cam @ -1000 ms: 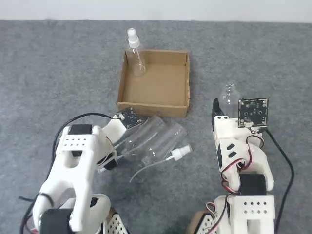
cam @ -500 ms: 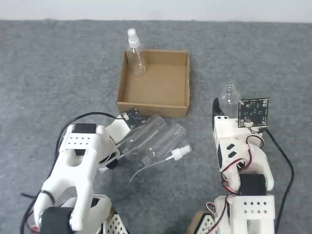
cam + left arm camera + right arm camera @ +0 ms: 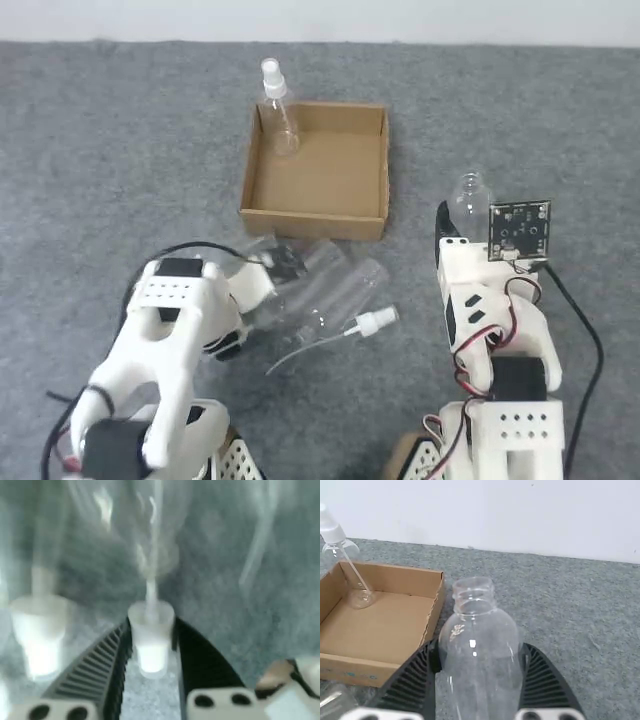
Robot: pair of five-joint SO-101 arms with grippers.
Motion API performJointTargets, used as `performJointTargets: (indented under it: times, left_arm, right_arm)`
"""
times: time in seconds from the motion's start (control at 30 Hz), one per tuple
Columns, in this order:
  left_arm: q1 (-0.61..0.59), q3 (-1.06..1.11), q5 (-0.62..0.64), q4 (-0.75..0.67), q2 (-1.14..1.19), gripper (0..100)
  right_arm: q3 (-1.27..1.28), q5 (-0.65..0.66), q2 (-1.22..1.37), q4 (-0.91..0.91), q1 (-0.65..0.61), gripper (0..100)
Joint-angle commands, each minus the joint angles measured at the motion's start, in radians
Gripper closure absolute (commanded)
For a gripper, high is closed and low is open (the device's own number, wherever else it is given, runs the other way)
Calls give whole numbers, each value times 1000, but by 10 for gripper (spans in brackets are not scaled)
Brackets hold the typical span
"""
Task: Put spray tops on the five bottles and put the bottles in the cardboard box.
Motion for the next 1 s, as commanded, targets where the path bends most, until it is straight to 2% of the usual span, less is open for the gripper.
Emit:
performJointTargets:
  times: [0.0,0.3,0.47,0.67,0.97]
  left_arm:
    - [-2,2,-15,80,12,950]
    - [-18,-22,-15,133,12,956]
    - [-117,-136,-28,206,12,956]
    - [-245,-265,-150,333,12,956]
    - [-420,-325,-275,348,12,953]
  right_arm:
    - [-3,0,-15,-27,4,944]
    - [5,2,-19,-27,-22,944]
    - [5,2,-19,-27,-22,944]
    - [5,2,-19,-27,-22,944]
    - [5,2,-19,-27,-22,944]
